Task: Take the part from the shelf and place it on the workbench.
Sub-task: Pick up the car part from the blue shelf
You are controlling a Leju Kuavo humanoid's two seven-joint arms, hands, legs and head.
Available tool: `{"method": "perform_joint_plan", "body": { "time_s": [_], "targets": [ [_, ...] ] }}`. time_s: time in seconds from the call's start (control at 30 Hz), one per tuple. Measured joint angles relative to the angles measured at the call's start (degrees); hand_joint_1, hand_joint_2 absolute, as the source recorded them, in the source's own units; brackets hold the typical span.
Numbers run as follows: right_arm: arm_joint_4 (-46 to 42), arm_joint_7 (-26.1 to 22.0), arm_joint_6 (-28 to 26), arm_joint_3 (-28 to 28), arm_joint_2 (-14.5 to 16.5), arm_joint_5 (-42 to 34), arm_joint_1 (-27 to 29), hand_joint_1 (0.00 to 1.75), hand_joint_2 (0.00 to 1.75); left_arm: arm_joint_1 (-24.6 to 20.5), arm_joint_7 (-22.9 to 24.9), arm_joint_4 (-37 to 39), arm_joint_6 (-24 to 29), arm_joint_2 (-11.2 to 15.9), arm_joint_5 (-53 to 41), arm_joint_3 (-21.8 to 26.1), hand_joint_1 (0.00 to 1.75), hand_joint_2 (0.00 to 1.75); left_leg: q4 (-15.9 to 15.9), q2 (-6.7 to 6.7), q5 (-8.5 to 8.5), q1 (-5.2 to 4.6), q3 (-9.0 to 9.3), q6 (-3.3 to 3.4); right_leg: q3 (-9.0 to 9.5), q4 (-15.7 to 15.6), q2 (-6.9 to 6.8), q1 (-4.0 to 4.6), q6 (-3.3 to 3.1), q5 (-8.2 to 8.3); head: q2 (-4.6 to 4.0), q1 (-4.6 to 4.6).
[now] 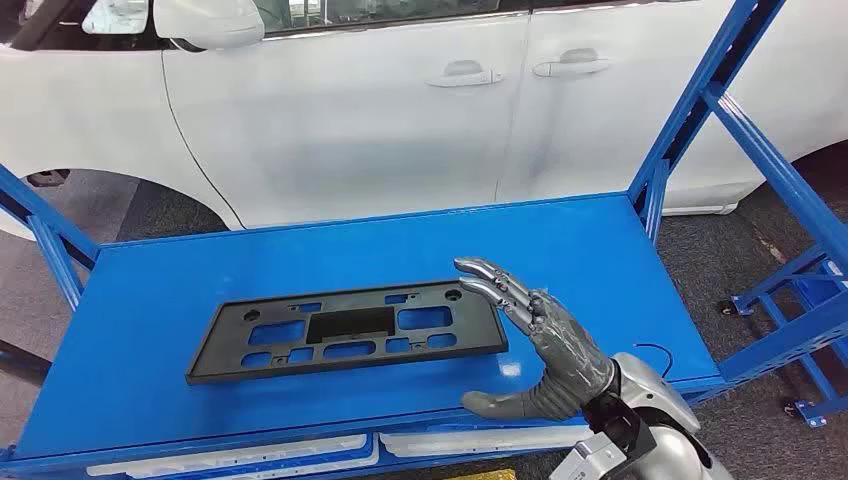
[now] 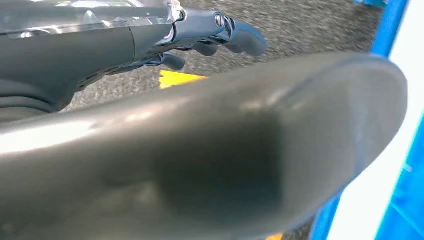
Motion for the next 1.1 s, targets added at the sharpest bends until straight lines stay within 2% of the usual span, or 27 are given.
{"method": "perform_joint_plan", "body": {
  "time_s": [0.07, 0.1, 0.13, 0.17, 0.2, 0.23, 0.27, 0.3, 0.37, 0.4, 0.43, 0.5, 0.53, 0.57, 0.6, 0.77, 0.8, 0.9, 0.93, 1.0, 1.07, 1.1],
  "targets": [
    [0.00, 0.03, 0.00, 0.03, 0.05, 0.01, -0.02, 0.00, 1.75, 0.00, 0.00, 0.00, 0.01, 0.00, 0.00, 0.00, 0.00, 0.00, 0.98, 0.00, 0.52, 0.02, 0.57, 0.00, -0.64, 0.04, -0.05, 0.04, 0.06, 0.48, -0.01, 0.01],
    [0.00, 0.08, 0.00, 0.06, 0.11, 0.01, -0.05, 0.00, 1.75, 0.00, 0.00, 0.00, 0.02, 0.00, 0.00, 0.00, 0.00, 0.00, 0.67, 0.00, 1.43, 0.03, 1.80, 0.03, -1.25, 0.08, -0.08, 0.07, 0.13, 0.94, -0.02, 0.00],
    [0.00, 0.16, 0.00, 0.09, 0.19, 0.01, -0.11, 0.00, 1.75, -0.02, 0.00, 0.00, 0.03, 0.00, -0.02, 0.00, 0.00, 0.00, -1.82, 0.00, 2.99, 0.04, 4.08, 0.15, -1.79, 0.12, -0.10, 0.10, 0.22, 1.33, -0.02, 0.01],
    [-0.02, 0.25, 0.02, 0.10, 0.29, 0.00, -0.21, 0.00, 1.75, -0.07, 0.01, 0.00, 0.04, 0.00, -0.04, 0.00, 0.00, 0.00, -5.99, 0.00, 4.41, 0.04, 7.22, 0.36, -2.23, 0.16, -0.09, 0.12, 0.37, 1.68, -0.02, 0.00],
    [-0.04, 0.35, 0.05, 0.12, 0.38, -0.02, -0.33, 0.00, 1.75, -0.15, 0.04, 0.00, 0.06, 0.01, -0.10, 0.00, 0.00, 0.00, -10.71, -0.01, 4.98, -0.05, 10.44, 0.64, -2.55, 0.21, -0.08, 0.22, 0.57, 1.98, -0.02, 0.00],
    [-0.06, 0.48, 0.11, 0.14, 0.49, -0.03, -0.45, 0.00, 1.75, -0.22, 0.12, 0.00, 0.10, 0.02, -0.16, -0.01, 0.00, 0.00, -14.35, -0.03, 5.07, -0.16, 12.72, 0.99, -2.71, 0.20, -0.08, 0.29, 0.86, 2.30, -0.02, 0.05],
    [-0.08, 0.59, 0.15, 0.16, 0.61, -0.05, -0.54, 0.00, 1.75, -0.28, 0.20, 0.00, 0.16, 0.03, -0.20, -0.01, 0.00, 0.00, -16.73, -0.04, 4.78, -0.30, 14.06, 1.35, -2.79, 0.18, -0.09, 0.34, 1.19, 2.64, -0.02, 0.02],
    [-0.09, 0.71, 0.19, 0.20, 0.73, -0.07, -0.60, 0.00, 1.75, -0.31, 0.32, 0.00, 0.27, 0.04, -0.25, -0.02, 0.00, 0.00, -17.68, -0.06, 4.54, -0.45, 14.36, 1.70, -2.82, 0.09, -0.10, 0.36, 1.56, 2.99, -0.01, -0.02],
    [-0.09, 0.91, 0.36, 0.34, 0.99, -0.18, -0.65, 0.00, 1.75, -0.35, 0.76, 0.00, 0.52, 0.03, -0.31, -0.04, 0.00, 0.00, -18.07, 0.01, 5.22, -0.35, 14.00, 2.50, -3.00, 0.15, -0.06, 0.33, 2.27, 3.25, -0.02, -0.13],
    [-0.09, 1.07, 0.61, 0.44, 1.10, -0.33, -0.67, 0.00, 1.75, -0.39, 1.10, 0.00, 0.62, 0.03, -0.35, -0.08, 0.00, 0.00, -18.27, 0.10, 5.69, -0.24, 13.84, 2.94, -3.48, 1.07, 0.00, 0.31, 2.53, 2.46, -0.01, -0.06],
    [-0.08, 1.22, 0.97, 0.54, 1.17, -0.61, -0.67, 0.00, 1.75, -0.41, 1.44, 0.00, 0.69, 0.04, -0.38, -0.13, 0.00, 0.00, -18.47, 0.20, 6.18, -0.12, 13.62, 3.31, -4.44, 3.16, 0.07, 0.30, 2.75, 0.92, -0.02, 0.04],
    [0.06, 1.51, 2.05, 0.77, 1.20, -1.50, -0.59, 0.00, 1.75, -0.39, 1.90, 0.00, 0.81, 0.09, -0.39, -0.26, 0.00, 0.00, -18.38, 0.34, 6.82, -0.19, 12.83, 3.77, -7.50, 10.67, 0.14, 0.19, 3.03, -3.53, -0.01, 0.21],
    [0.17, 1.56, 2.51, 0.85, 1.21, -1.89, -0.52, 0.00, 1.75, -0.36, 1.99, 0.00, 0.86, 0.11, -0.39, -0.30, 0.00, 0.00, -18.28, 0.36, 7.00, -0.27, 12.47, 3.84, -8.85, 14.14, 0.14, 0.16, 3.14, -5.16, -0.02, 0.22],
    [0.26, 1.58, 2.84, 0.92, 1.21, -2.16, -0.47, 0.00, 1.75, -0.34, 2.04, 0.00, 0.90, 0.13, -0.39, -0.32, 0.00, 0.00, -18.20, 0.37, 7.11, -0.33, 12.23, 3.88, -9.73, 16.49, 0.14, 0.15, 3.21, -6.11, -0.02, 0.22],
    [0.33, 1.59, 3.00, 0.95, 1.21, -2.30, -0.45, 0.00, 1.75, -0.33, 2.07, 0.00, 0.92, 0.13, -0.39, -0.33, 0.00, 0.00, -18.15, 0.37, 7.16, -0.35, 12.11, 3.88, -10.11, 17.56, 0.14, 0.15, 3.24, -6.48, -0.02, 0.23],
    [0.56, 1.59, 3.16, 1.03, 1.21, -2.47, -0.39, 0.00, 1.75, -0.31, 2.10, 0.00, 0.92, 0.13, -0.39, -0.35, 0.00, 0.00, -18.03, 0.36, 7.22, -0.39, 11.90, 3.88, -10.12, 18.08, 0.13, 0.15, 3.22, -6.36, -0.02, 0.21],
    [0.88, 1.59, 3.27, 1.12, 1.22, -2.67, -0.38, 0.00, 1.75, -0.31, 2.14, 0.00, 0.93, 0.13, -0.39, -0.38, 0.00, 0.00, -17.84, 0.34, 7.23, -0.42, 11.75, 3.85, -8.58, 15.79, 0.13, 0.17, 3.09, -5.04, -0.02, 0.22],
    [7.56, 2.47, 3.40, 4.12, 2.43, -1.76, -3.74, 0.00, 1.75, -0.53, 2.22, 0.00, 1.61, 0.13, -0.60, -0.84, 0.00, 0.00, -16.66, 0.44, 6.93, -0.72, 10.67, 2.44, -1.23, 2.33, 0.29, 0.43, 1.25, -0.18, -0.02, 0.20],
    [10.53, 2.74, 3.05, 5.60, 2.98, -1.30, -5.65, 0.00, 1.75, -0.62, 2.19, 0.00, 1.81, 0.14, -0.75, -1.04, 0.00, 0.00, -15.80, 0.46, 6.37, -0.79, 10.13, 1.82, -0.27, 0.08, 0.31, 0.41, 0.62, 0.28, -0.02, 0.15],
    [14.83, 2.71, 1.66, 8.25, 3.85, -1.27, -9.14, 0.00, 1.75, -0.70, 2.10, 0.00, 1.77, 0.19, -1.01, -1.26, 0.00, 0.00, -11.16, 0.35, 3.66, -0.62, 7.92, 1.17, -0.28, -0.30, 0.20, 0.19, 0.16, 0.58, -0.02, 0.05],
    [19.13, 2.92, 0.14, 11.70, 5.08, -1.18, -13.05, 0.00, 1.75, -0.69, 2.13, 0.00, 1.82, 0.29, -1.09, -1.38, 0.00, 0.00, -3.19, 0.33, 0.33, -0.37, 3.95, 0.68, -0.50, -0.28, 0.17, 0.25, -0.03, 0.71, -0.02, -0.02],
    [21.38, 3.26, -0.61, 13.75, 6.01, -0.96, -15.08, 0.00, 1.75, -0.69, 2.21, 0.00, 1.89, 0.36, -1.09, -1.41, 0.00, 0.00, -0.37, 0.34, -0.25, -0.27, 2.46, 0.51, -0.56, -0.23, 0.19, 0.27, -0.07, 0.74, -0.02, -0.02]
  ]
}}
